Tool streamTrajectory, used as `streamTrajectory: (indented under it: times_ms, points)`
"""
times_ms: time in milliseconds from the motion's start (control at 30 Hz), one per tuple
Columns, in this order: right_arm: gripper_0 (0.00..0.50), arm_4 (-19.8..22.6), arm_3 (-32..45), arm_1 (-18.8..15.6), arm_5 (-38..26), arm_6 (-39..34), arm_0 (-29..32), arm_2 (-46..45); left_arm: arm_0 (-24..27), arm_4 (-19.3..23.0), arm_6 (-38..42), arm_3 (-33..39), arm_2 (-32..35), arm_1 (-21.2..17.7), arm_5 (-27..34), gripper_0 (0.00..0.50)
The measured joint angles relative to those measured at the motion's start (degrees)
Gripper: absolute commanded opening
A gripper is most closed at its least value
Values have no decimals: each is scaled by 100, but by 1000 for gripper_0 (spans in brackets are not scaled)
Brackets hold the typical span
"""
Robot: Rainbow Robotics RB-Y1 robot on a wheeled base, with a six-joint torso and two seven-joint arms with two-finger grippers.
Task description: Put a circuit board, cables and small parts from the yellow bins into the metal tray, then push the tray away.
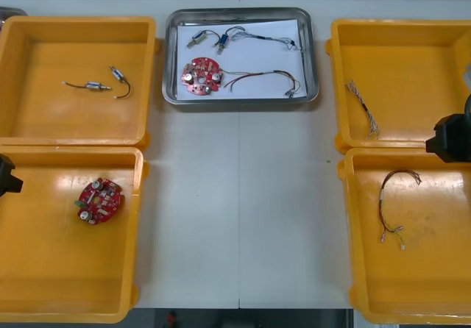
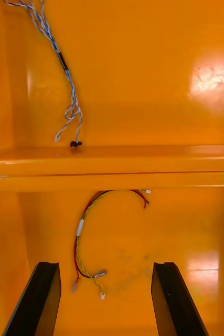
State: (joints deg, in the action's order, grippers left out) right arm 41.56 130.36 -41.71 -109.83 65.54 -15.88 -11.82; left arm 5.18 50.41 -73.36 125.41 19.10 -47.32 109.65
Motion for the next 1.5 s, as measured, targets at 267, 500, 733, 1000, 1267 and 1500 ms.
streamTrajectory:
  times_ms: [267,500,733,1000,1267,1500]
  points:
    - [500,213,-402,-18,0,1,87,-181,0,0,0,0,0,0,0,500]
    - [500,248,-530,-32,0,1,106,-181,0,0,0,0,0,-1,0,500]
    - [500,395,-551,-90,0,1,144,-181,0,0,0,0,0,-1,0,500]
    - [500,408,-551,-98,0,1,154,-181,0,0,0,0,0,-1,0,500]
    - [500,408,-551,-99,0,1,156,-181,0,0,0,0,0,-1,0,500]
    - [500,409,-551,-99,0,1,156,-181,0,0,0,0,0,-1,0,500]
